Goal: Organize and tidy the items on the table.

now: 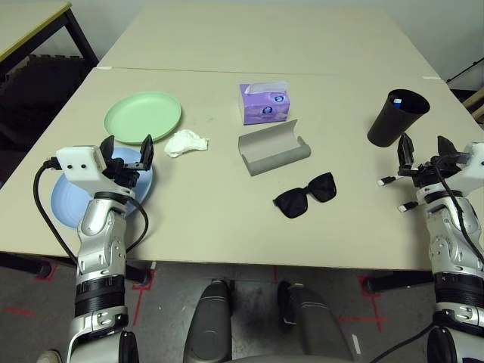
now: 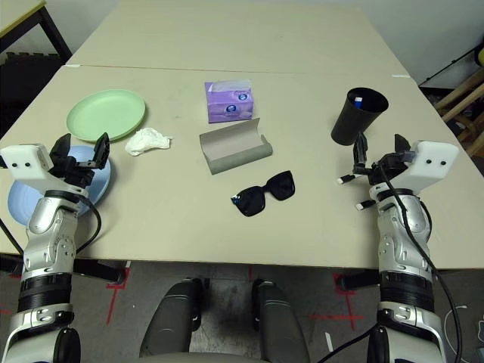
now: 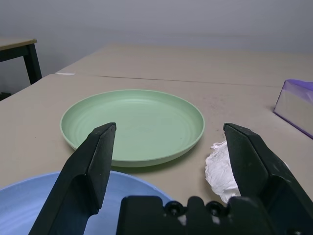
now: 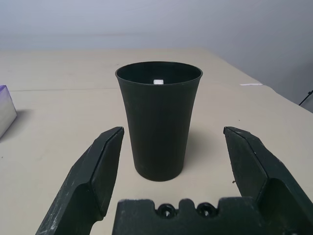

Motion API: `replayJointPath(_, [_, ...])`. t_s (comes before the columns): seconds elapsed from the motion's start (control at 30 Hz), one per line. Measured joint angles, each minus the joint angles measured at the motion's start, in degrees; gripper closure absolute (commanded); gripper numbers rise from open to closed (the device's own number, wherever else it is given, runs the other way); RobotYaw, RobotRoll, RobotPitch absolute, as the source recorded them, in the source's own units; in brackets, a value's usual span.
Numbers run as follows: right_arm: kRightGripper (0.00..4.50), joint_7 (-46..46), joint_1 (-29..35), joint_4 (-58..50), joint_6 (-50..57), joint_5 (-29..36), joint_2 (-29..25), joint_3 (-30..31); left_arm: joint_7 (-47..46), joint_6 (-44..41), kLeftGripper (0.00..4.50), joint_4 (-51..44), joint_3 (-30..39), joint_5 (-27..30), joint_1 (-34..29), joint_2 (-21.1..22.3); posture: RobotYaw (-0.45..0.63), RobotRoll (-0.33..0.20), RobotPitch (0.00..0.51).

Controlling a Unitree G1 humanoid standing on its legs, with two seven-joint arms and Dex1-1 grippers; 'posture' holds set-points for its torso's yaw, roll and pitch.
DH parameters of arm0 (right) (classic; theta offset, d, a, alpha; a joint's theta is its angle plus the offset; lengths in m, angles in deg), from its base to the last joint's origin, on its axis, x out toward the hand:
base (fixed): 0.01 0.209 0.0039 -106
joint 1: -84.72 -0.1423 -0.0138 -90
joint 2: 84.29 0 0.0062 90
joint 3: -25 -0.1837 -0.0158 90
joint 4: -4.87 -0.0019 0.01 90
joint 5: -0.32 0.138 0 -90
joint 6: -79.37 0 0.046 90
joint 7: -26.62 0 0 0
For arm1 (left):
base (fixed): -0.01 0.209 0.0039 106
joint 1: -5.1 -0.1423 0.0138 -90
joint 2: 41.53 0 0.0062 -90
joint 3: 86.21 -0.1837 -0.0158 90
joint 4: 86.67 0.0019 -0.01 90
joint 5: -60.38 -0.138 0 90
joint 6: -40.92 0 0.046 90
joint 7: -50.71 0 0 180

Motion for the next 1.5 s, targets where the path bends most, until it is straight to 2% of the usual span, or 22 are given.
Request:
replayJointPath(0.43, [0.02, 0.4, -0.3, 0.0, 0.0, 0.0, 0.0, 0.6, -0.2, 0.0, 0.0, -0.1, 0.0, 0.0, 0.0, 0.0, 0.17, 0.0, 0.125])
replayJointPath(0.57, [0.02, 3.6, -0.3, 0.0, 0.0, 0.9, 0.0, 1.3, -0.3, 0.0, 0.0, -0.2, 0.0, 0.0, 0.0, 0.0, 0.17, 0.0, 0.129])
replayJointPath(0.9, [0.02, 21.5, 0.0, -4.5, 1.1, 4.5, -3.0, 7.5, -0.3, 0.0, 0.0, -0.2, -0.2, 0.0, 0.0, 0.0, 0.17, 0.0, 0.136])
replayJointPath(1.2, [0.02, 44.8, 1.2, -9.7, 5.7, 7.2, -10.6, 17.7, 0.2, -0.2, 0.0, -0.4, -0.7, 0.0, -0.3, 0.0, 0.18, 0.0, 0.14])
replayJointPath(1.5, [0.02, 55.1, 1.5, -10.7, 2.0, 6.6, -12.3, 20.6, 0.7, -0.8, 0.0, -1.0, -0.7, 0.0, -0.9, 0.5, 0.19, 0.0, 0.147])
